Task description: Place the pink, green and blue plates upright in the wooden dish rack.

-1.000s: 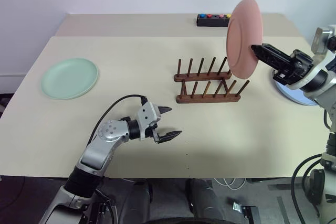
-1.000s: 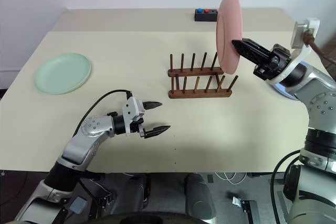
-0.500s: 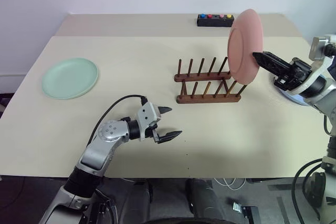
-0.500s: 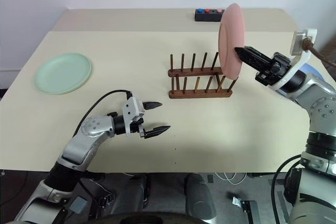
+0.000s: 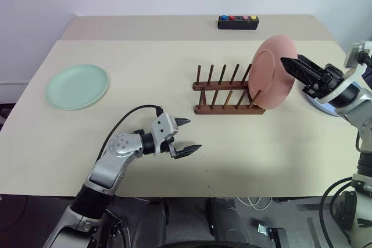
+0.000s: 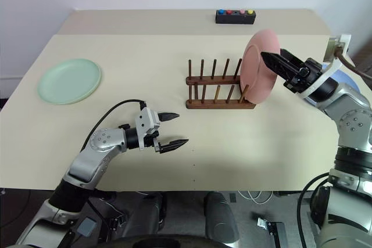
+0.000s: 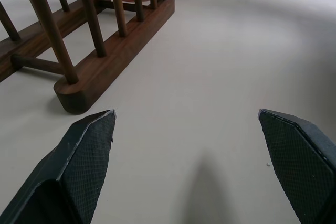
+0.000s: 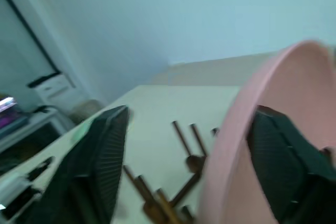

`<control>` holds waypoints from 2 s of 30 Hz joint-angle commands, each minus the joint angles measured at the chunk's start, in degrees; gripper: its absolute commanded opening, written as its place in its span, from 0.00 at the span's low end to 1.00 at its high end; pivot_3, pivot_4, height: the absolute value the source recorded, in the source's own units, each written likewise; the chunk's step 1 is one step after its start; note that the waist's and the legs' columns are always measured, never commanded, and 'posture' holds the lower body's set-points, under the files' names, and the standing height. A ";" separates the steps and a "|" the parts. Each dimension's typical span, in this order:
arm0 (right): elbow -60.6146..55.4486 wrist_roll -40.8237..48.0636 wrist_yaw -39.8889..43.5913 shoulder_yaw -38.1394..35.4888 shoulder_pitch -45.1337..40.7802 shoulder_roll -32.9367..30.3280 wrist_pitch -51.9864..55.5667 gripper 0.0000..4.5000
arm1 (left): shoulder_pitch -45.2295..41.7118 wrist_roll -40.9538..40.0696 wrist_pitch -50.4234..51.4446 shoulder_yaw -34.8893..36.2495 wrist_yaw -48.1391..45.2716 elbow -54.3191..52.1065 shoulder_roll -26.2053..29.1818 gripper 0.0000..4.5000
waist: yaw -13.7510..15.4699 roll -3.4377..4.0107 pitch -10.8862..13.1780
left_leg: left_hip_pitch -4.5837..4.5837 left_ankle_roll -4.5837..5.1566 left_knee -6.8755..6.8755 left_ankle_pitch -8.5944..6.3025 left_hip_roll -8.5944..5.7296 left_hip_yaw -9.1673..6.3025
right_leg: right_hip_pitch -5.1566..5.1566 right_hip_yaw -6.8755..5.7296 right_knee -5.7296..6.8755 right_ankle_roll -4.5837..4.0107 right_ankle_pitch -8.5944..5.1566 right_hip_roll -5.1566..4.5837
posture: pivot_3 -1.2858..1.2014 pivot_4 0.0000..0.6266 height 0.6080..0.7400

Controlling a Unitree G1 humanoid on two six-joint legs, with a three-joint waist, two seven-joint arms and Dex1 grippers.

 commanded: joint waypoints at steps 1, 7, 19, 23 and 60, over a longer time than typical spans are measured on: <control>0.37 -1.37 -2.94 -4.36 -3.51 0.23 -6.07 0.75 | 0.17 -0.35 -0.23 0.93 0.22 -2.09 0.18 1.00 | -0.03 0.01 0.00 | 0.00 0.00 0.00 0.00 0.00 0.00 | -0.01 0.00 0.00 0.00 0.00 0.00 | 0.52 0.24 0.92; -0.55 -7.46 -6.59 -6.17 -5.51 -1.07 -16.68 0.75 | 0.37 -0.51 -0.15 1.51 0.45 -2.17 0.47 1.00 | 0.01 0.01 0.00 | -0.02 0.00 0.00 0.00 0.00 0.00 | -0.02 0.00 0.00 0.01 0.00 0.00 | 0.52 0.24 0.92; -27.68 -14.45 3.05 16.68 0.12 -5.97 -14.94 0.75 | -1.94 -4.06 1.26 14.67 8.93 0.00 0.23 1.00 | -0.27 0.22 0.08 | -0.15 0.00 0.03 0.00 0.07 -0.04 | -0.19 -0.02 0.08 0.07 0.03 0.06 | 0.52 0.24 0.92; -28.43 -18.06 4.83 22.71 1.39 -3.28 -17.52 0.75 | -3.15 -4.49 0.84 22.66 15.79 1.50 0.35 1.00 | -0.07 0.20 0.11 | -0.23 0.00 0.08 0.00 0.06 -0.02 | -0.26 -0.01 0.08 0.02 0.02 0.04 | 0.52 0.24 0.92; -26.86 -26.07 4.68 27.77 5.03 4.49 -21.92 0.76 | -17.17 -7.42 25.44 49.80 54.30 29.05 4.18 0.27 | 0.03 -0.06 0.06 | -0.35 -0.09 0.07 0.05 0.04 -0.20 | -0.33 -0.23 0.13 0.24 0.17 0.02 | 0.52 0.24 0.92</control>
